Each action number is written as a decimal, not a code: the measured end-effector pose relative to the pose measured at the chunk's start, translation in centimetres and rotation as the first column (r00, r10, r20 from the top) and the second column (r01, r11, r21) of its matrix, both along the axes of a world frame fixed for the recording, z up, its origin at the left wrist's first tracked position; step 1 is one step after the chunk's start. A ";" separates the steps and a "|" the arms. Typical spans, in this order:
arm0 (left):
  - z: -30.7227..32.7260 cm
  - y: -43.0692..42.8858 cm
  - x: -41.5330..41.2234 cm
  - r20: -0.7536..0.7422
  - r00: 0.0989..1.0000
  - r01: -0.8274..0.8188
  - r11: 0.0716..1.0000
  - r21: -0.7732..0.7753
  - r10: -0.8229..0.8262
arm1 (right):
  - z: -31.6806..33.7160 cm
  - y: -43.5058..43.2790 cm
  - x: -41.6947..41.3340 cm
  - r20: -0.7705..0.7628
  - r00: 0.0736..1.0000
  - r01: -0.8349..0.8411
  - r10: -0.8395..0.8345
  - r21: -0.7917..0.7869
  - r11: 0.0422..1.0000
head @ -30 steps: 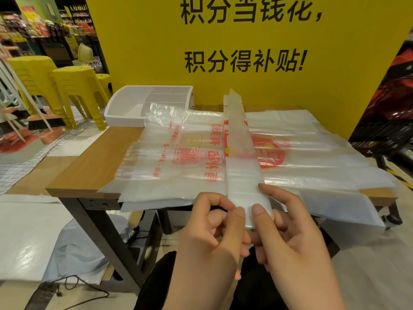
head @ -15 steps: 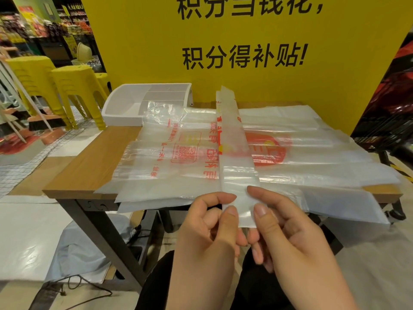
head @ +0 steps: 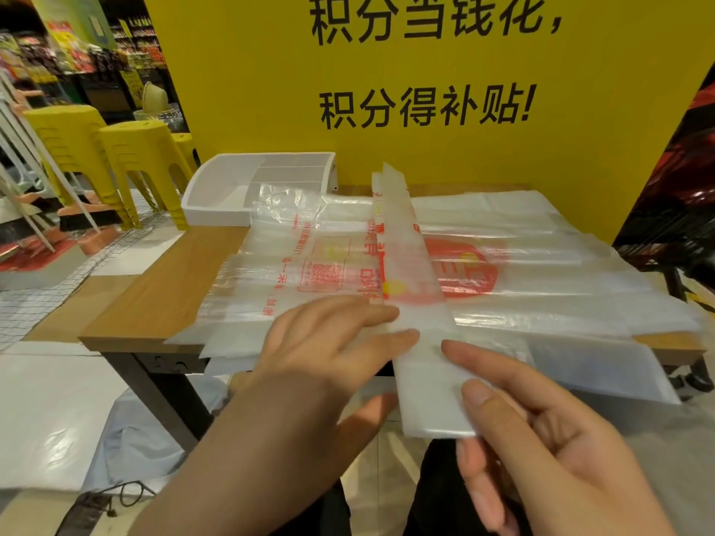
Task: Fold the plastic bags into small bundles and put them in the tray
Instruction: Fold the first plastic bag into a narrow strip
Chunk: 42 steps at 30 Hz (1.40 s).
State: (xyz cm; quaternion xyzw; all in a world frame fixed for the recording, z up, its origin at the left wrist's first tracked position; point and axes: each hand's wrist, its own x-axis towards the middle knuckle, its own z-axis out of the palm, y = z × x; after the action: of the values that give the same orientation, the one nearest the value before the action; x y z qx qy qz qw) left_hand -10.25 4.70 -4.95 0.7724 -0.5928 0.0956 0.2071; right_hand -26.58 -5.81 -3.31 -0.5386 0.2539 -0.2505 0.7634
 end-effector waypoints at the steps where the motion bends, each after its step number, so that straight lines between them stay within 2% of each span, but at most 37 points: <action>1: -0.4 0.0 0.1 -0.009 1.000 0.024 1.000 0.007 -0.024 | 0.0 0.1 -0.1 -0.010 1.000 -0.002 0.002 0.024 1.000; 5: -1.1 -0.8 0.0 -0.039 0.998 0.038 0.980 -0.197 -0.046 | -0.1 0.4 -0.6 0.047 0.998 -0.055 0.049 0.128 0.990; 7: -1.5 -1.1 0.2 -0.033 0.997 0.053 0.963 -0.263 -0.064 | -0.8 -0.3 -1.1 0.132 0.979 -0.174 0.157 0.128 0.976; 8: -1.7 -1.1 0.3 -0.034 0.997 0.059 0.960 -0.272 -0.071 | -0.9 -0.9 -1.3 0.168 0.958 -0.248 0.234 0.066 0.967; 9: -2.0 -1.0 0.4 -0.044 0.996 0.058 0.959 -0.277 -0.073 | -1.2 -1.5 -1.6 0.160 0.938 -0.302 0.309 -0.065 0.951; 10: -2.1 -0.8 0.6 -0.063 0.996 0.050 0.958 -0.281 -0.070 | -1.5 -2.1 -1.9 0.105 0.940 -0.297 0.325 -0.216 0.930; 11: -2.3 -0.8 0.6 -0.082 0.994 0.041 0.957 -0.288 -0.067 | -1.9 -3.0 -2.3 -0.014 0.966 -0.241 0.259 -0.414 0.878; 12: -2.4 -0.8 0.7 -0.099 0.993 0.034 0.955 -0.295 -0.066 | -1.8 -4.0 -2.4 -0.129 0.987 -0.154 0.091 -0.656 0.739; 13: -2.5 -0.8 0.7 -0.110 0.992 0.031 0.951 -0.306 -0.068 | -1.7 -4.9 -2.1 -0.196 0.977 -0.129 -0.090 -0.868 0.480; 14: -2.6 -0.9 0.6 -0.119 0.990 0.030 0.947 -0.320 -0.071 | -1.6 -5.5 -1.6 -0.190 0.961 -0.141 -0.202 -0.962 0.233; 15: -2.6 -1.0 0.5 -0.126 0.989 0.030 0.943 -0.332 -0.076 | -1.6 -5.8 -0.8 -0.182 0.959 -0.161 -0.216 -0.981 0.111; 16: -2.6 -1.1 0.4 -0.129 0.988 0.031 0.940 -0.340 -0.079 | -2.0 -6.1 0.0 -0.164 0.970 -0.152 -0.182 -0.985 0.078; 19: -2.7 -1.3 0.3 -0.118 0.991 0.021 0.945 -0.325 -0.063 | -2.6 -6.5 1.4 -0.185 0.981 -0.175 -0.054 -0.971 0.160; 27: -2.5 -1.3 1.0 -0.166 0.985 -0.014 0.952 -0.306 -0.039 | -2.5 -6.9 2.5 -0.241 0.971 -0.228 -0.013 -0.935 0.271; 31: -2.6 -1.7 0.9 -0.198 0.980 -0.064 0.954 -0.293 0.006 | -2.5 -7.0 3.0 -0.248 0.968 -0.221 -0.037 -0.915 0.338; 37: -2.8 -3.0 -0.2 -0.342 0.936 -0.217 0.899 -0.381 0.081 | -2.4 -6.5 4.0 -0.228 0.961 -0.139 -0.156 -0.887 0.440; 42: -3.1 -4.1 -0.9 -0.295 0.934 -0.301 0.889 -0.346 0.202 | -2.6 -5.7 5.3 -0.247 0.934 -0.138 -0.259 -0.916 0.377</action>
State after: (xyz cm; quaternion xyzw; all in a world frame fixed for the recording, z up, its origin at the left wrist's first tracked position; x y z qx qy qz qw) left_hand -11.18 0.59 -8.01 0.7929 -0.4254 0.1378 0.4139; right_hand -21.31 -11.55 -5.87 -0.8967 0.2224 -0.2772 0.2639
